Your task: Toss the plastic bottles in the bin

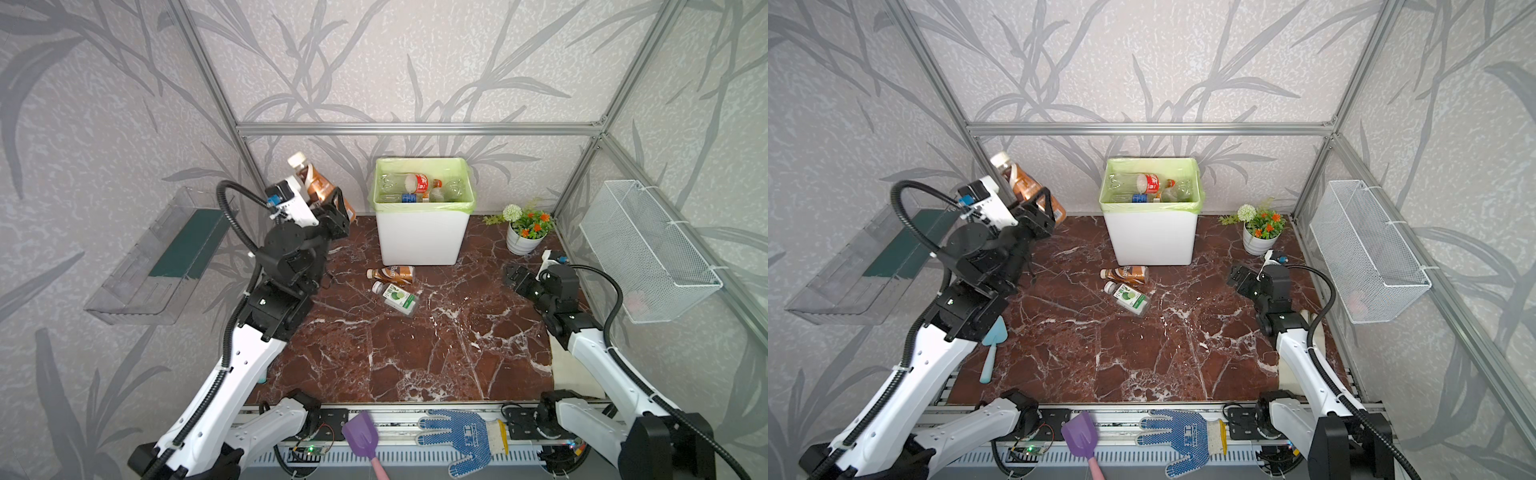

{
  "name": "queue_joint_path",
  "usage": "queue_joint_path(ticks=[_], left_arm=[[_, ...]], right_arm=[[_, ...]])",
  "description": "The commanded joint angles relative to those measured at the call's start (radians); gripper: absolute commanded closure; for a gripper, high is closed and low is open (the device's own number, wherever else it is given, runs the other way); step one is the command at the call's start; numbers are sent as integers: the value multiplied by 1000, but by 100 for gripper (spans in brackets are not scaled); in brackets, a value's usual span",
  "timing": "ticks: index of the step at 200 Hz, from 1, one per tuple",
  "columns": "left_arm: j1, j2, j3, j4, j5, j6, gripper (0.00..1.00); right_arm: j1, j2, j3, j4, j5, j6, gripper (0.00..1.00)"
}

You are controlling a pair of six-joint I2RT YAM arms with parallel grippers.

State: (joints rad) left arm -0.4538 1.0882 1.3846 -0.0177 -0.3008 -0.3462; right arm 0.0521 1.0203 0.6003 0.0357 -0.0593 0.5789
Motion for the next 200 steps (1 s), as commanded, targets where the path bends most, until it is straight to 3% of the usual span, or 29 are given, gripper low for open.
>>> queue_joint_path(ticks=[1,18,43,65,71,76,79,97,126,200], left_arm=[[6,208,122,79,132,166,63],[6,422,302,65,255,124,62],[-1,788,715,-140,456,-4,57],[-29,962,940,-255,524,-84,36],[-44,963,943,-250,508,-67,23],[-57,953,933,-244,481,-41,5],[-65,942,923,-241,458,-22,1],[-100,850,835,-212,356,77,1],[-100,693,662,-171,281,111,1],[-89,522,406,-168,224,136,1]], right_arm=[[-6,-47,24,-18,25,-11,1],[-9,-66,21,-26,33,-16,1],[-14,-77,22,-35,25,-16,1],[-20,-87,24,-46,21,-19,1],[-23,-90,22,-50,20,-20,1],[-26,-93,21,-50,18,-21,1],[-28,-95,20,-51,16,-21,1],[-36,-107,15,-56,9,-19,1],[-40,-109,7,-50,4,-12,1],[-40,-69,24,-34,-40,12,1]])
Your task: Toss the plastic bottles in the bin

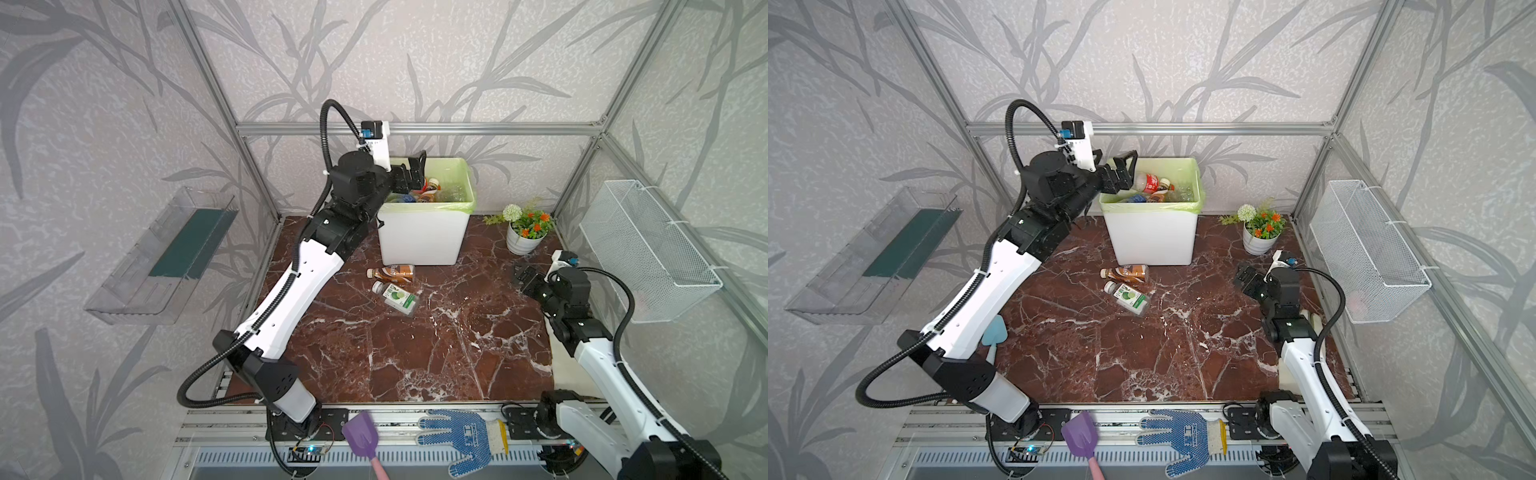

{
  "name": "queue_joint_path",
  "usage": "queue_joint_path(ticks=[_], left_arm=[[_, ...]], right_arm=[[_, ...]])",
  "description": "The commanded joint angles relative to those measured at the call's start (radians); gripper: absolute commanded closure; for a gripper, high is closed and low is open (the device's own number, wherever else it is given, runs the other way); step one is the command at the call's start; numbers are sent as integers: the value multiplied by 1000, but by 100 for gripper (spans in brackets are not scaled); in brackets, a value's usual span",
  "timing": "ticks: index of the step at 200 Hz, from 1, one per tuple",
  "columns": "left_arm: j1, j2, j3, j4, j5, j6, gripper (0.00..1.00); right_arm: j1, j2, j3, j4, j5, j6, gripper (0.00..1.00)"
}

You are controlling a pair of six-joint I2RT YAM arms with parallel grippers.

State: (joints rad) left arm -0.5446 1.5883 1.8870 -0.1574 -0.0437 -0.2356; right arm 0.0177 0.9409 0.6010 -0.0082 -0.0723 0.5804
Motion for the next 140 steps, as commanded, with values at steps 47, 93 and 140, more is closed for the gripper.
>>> queue_joint_path(ticks=[47,93,140], left_arm=[[23,-143,-439,-2,-135,-28,1],[129,-316,-796,2,-179,-205,1],[267,-465,-1080,-59,-201,-331,1]], right_arm=[[0,64,43,6,-110,-44,0],[202,210,128,-8,-49,-173,3],[532,518,388,-121,16,-389,2]])
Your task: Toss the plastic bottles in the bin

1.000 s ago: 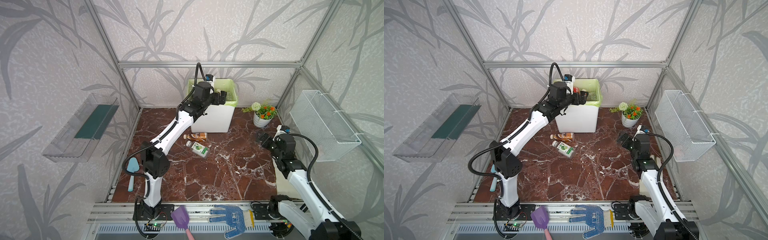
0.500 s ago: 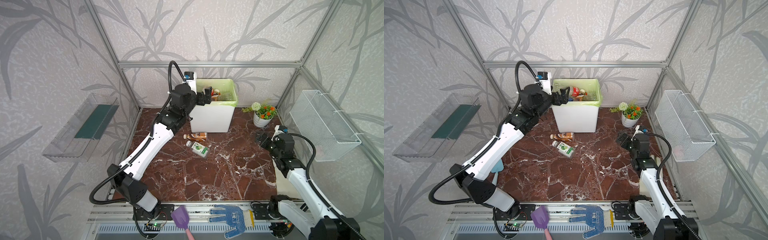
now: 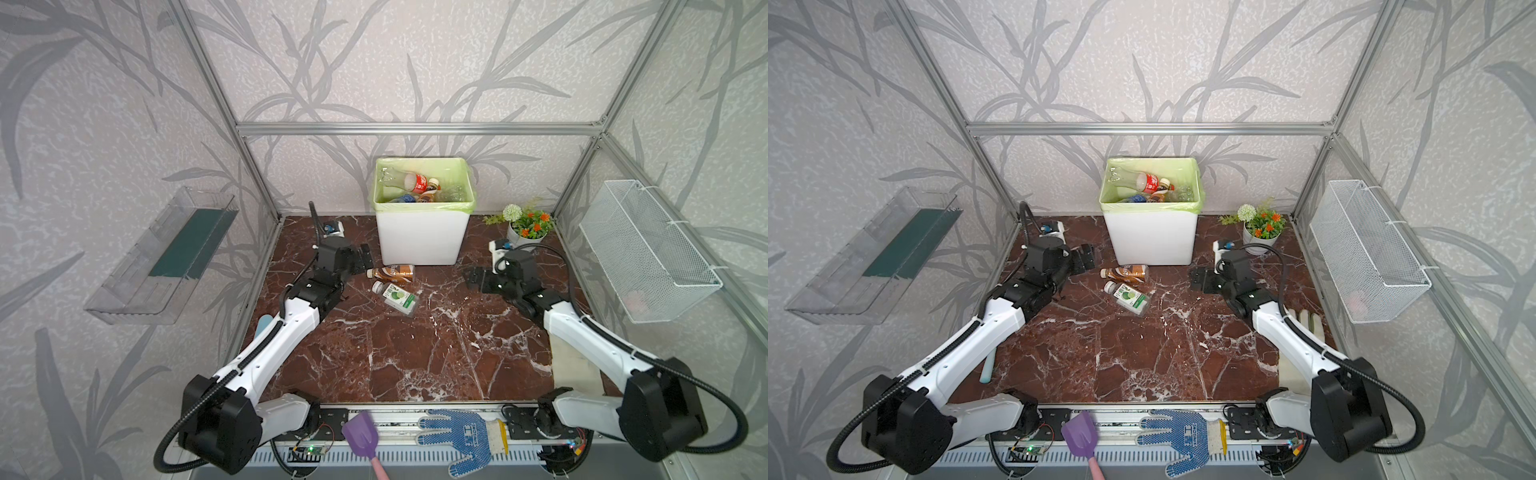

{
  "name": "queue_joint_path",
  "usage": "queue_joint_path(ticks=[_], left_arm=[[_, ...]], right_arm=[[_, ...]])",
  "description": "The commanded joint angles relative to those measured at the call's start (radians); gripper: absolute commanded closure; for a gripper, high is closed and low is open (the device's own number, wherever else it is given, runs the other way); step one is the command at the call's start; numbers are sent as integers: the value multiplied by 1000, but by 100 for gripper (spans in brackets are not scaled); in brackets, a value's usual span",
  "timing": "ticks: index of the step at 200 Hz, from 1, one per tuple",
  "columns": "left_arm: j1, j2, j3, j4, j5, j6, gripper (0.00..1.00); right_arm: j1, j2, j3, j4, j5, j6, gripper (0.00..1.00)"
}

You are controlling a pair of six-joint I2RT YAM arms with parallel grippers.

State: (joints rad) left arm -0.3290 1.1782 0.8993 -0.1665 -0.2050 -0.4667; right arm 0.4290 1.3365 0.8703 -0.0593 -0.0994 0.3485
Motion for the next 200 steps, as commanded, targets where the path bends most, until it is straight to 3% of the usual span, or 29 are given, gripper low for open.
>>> queue_joint_path(ticks=[1,41,88,137,162,200], left_arm=[[54,-58,-98,-51,-40,-103,1],[163,-220,-275,-77,-42,-170,1],[218,-342,-375,-110,-29,-197,1],[232,-362,-417,-115,-10,-220,1],[235,-362,-422,-111,-6,-220,1],[237,-356,-428,-99,4,-229,1]], right_arm=[[127,129,124,-71,45,-162,2],[305,432,386,-212,97,-333,4],[353,663,617,-354,74,-398,11],[379,794,754,-483,92,-448,15],[385,841,818,-584,104,-448,24],[388,803,761,-606,82,-429,37]])
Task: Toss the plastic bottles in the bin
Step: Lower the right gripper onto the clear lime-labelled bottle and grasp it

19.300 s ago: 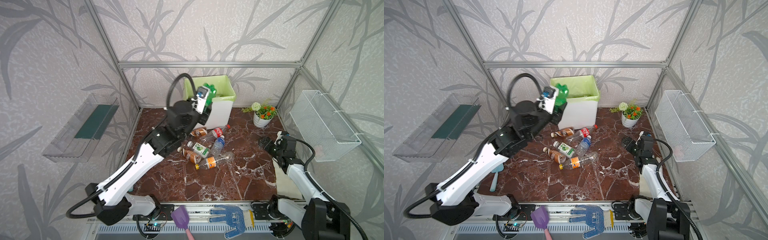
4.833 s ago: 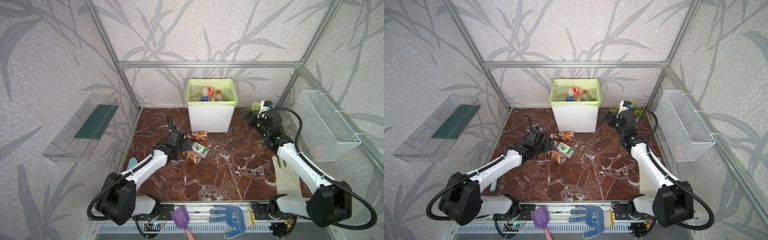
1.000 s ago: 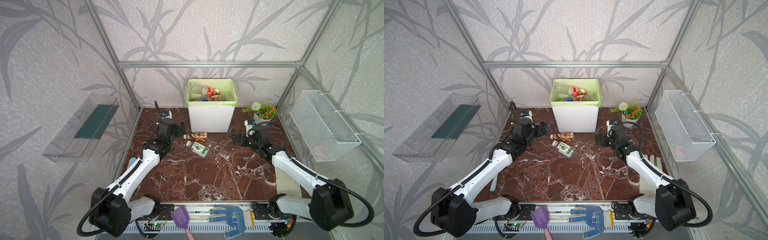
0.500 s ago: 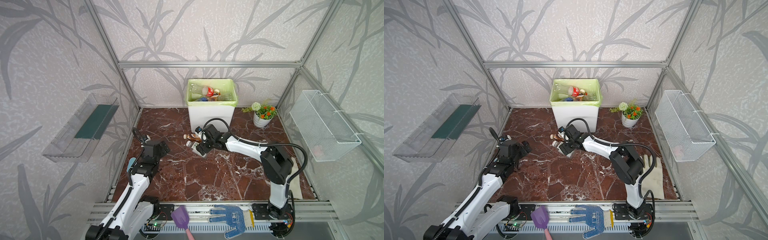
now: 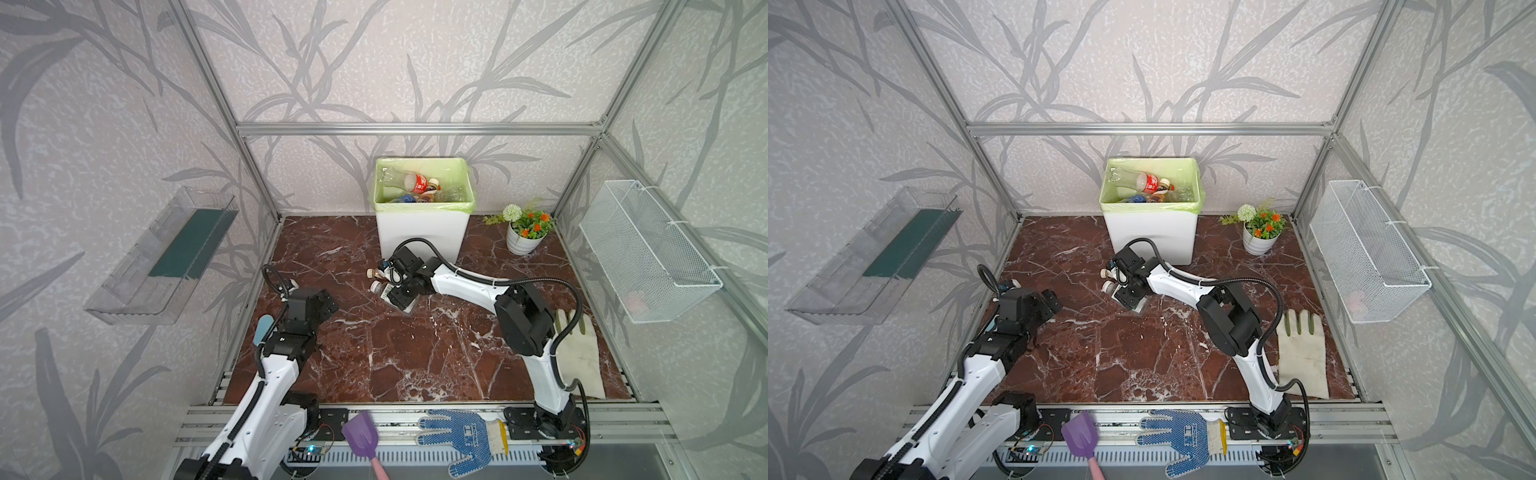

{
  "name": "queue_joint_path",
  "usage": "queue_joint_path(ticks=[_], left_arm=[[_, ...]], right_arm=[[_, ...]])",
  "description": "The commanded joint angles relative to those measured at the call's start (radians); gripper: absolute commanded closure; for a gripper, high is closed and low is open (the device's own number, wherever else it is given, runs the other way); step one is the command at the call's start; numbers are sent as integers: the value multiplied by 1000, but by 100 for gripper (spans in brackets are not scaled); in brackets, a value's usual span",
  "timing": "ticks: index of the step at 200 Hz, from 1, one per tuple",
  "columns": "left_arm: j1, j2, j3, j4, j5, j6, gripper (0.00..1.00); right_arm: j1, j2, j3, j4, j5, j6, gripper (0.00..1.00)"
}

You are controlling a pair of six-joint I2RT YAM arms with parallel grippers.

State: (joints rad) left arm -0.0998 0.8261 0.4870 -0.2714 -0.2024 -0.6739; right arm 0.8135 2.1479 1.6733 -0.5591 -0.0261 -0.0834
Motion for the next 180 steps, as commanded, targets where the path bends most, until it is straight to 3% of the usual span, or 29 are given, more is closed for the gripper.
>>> queue_joint_path(ticks=[1,21,46,78,134,180], left_arm=[[8,-4,-16,6,3,-22,1],[9,-2,-22,16,12,-27,1],[9,0,-28,26,20,-32,1],[11,1,-28,27,28,-35,1],[11,8,-34,43,45,-36,1],[12,13,-36,46,51,-34,1]], right_arm=[[4,-10,-46,-106,9,3,37],[3,-64,-124,-78,-1,22,40],[-1,-103,-169,-98,-2,42,50],[-3,-158,-236,-127,-41,66,50],[-33,-268,-344,-199,36,136,49],[-33,-323,-301,-250,80,187,25]])
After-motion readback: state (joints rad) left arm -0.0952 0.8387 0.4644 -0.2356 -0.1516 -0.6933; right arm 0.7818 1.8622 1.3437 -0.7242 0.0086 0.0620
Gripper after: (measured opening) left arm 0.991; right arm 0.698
